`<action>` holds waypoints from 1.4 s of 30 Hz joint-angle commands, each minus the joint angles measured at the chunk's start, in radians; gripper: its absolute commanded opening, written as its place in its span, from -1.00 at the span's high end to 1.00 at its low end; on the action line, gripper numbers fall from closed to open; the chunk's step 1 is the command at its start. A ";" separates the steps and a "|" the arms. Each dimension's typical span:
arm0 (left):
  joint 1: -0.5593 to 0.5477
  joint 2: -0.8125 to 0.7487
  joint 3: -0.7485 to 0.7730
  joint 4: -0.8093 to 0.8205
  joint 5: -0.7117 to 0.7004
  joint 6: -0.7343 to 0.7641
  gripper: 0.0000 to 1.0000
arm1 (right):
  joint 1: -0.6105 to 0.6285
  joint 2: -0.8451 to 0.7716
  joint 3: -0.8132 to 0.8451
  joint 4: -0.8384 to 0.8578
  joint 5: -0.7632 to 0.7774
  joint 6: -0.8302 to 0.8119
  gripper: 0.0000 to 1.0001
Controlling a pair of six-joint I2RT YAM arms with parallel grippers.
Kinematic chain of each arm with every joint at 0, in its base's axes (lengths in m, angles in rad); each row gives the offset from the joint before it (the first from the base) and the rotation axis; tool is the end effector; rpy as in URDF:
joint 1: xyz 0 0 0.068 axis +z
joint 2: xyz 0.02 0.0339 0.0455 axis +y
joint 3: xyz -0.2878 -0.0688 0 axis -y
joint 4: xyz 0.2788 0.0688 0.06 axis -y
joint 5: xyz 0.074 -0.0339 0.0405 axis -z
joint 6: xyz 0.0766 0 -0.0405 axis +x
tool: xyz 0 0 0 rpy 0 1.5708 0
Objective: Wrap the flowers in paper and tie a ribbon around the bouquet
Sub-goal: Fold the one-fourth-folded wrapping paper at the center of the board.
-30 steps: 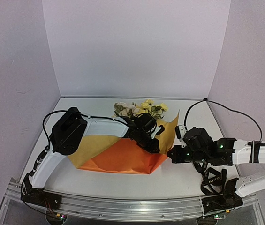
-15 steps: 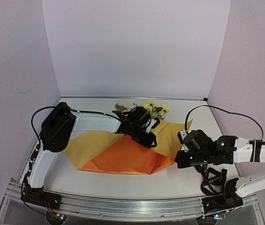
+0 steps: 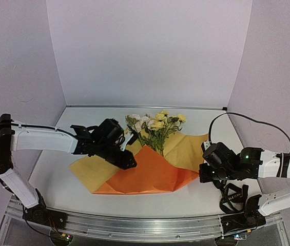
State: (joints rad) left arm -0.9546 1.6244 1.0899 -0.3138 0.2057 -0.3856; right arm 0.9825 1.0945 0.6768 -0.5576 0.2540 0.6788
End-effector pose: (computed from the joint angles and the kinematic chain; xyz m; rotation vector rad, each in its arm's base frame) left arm 0.2210 -0.3391 0.1987 0.8204 2.4472 -0.8138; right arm 0.1549 0.1975 0.1884 -0.2853 2.5212 0.3562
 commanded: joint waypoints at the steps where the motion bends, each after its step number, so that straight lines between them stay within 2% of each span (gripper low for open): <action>1: 0.002 -0.115 -0.180 -0.064 0.061 -0.061 0.65 | 0.002 -0.035 0.042 -0.054 0.074 -0.022 1.00; 5: 0.002 -0.133 -0.235 -0.097 0.071 -0.074 0.69 | 0.002 -0.040 0.046 -0.071 0.079 -0.033 1.00; 14: 0.002 0.034 -0.211 -0.078 0.015 -0.056 0.84 | 0.001 -0.025 0.078 -0.080 0.049 -0.058 1.00; 20: 0.003 0.086 -0.201 -0.045 -0.010 -0.075 0.88 | 0.002 0.033 0.144 -0.049 -0.071 -0.096 1.00; 26: 0.012 0.087 -0.215 -0.020 -0.016 -0.097 0.88 | 0.006 0.197 0.263 0.094 -0.304 -0.061 1.00; 31: 0.015 0.087 -0.221 -0.002 -0.013 -0.102 0.88 | 0.007 0.400 0.357 0.251 -0.475 0.041 1.00; 39: 0.045 0.052 -0.218 -0.013 0.006 -0.091 0.87 | -0.027 0.655 0.453 0.411 -0.631 0.165 1.00; 42: 0.059 0.019 -0.197 -0.035 0.028 -0.077 0.80 | -0.048 0.718 0.475 0.471 -0.683 0.203 1.00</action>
State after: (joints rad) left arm -0.9173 1.6966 0.8665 -0.3398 0.2164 -0.4758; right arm 0.9618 1.7513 1.0941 -0.2136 -0.3215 0.7989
